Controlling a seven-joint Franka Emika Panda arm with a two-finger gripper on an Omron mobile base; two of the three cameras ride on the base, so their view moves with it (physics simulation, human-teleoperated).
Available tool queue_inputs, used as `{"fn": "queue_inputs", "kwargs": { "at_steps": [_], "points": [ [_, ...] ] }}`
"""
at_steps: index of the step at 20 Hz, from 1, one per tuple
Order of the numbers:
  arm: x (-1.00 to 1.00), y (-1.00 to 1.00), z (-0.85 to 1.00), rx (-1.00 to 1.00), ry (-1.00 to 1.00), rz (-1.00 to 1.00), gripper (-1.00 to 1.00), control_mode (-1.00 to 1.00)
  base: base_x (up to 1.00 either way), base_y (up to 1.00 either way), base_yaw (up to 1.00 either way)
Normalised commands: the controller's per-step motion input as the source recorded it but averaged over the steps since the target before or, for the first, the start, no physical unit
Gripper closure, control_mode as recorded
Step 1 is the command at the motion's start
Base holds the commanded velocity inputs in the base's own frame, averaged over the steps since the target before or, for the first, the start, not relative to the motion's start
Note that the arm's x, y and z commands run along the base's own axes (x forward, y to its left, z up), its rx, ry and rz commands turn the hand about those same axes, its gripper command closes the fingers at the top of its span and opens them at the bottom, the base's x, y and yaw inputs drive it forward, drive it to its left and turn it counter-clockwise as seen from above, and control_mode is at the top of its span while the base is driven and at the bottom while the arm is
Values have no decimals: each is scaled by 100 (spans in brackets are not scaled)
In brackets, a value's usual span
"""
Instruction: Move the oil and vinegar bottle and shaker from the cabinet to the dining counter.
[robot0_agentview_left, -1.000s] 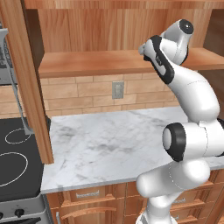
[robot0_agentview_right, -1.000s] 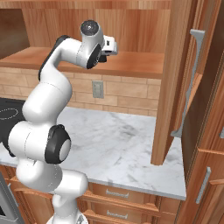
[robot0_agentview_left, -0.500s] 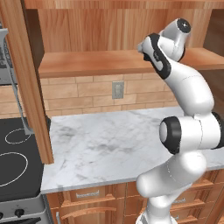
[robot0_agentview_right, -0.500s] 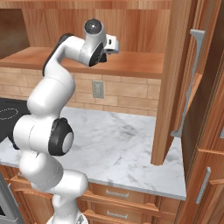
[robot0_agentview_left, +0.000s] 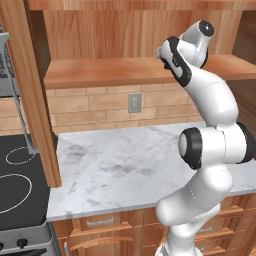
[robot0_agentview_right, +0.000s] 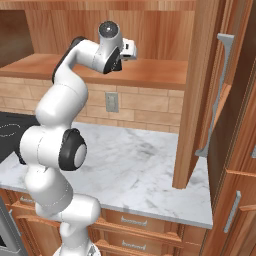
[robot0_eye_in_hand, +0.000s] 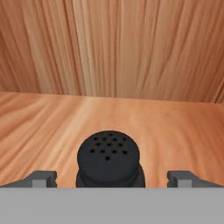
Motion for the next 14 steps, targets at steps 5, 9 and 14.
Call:
{"fn": "queue_inputs", "kwargs": {
  "at_steps": [5, 9, 14],
  "points": [
    [15, 0, 0, 0, 0, -1, -100, -100, 0, 0, 0],
    [2, 12, -3, 0, 0, 0, 100, -100, 0, 0, 0],
    [-11, 3, -3, 0, 0, 0, 100, -100, 0, 0, 0]
  ]
}}
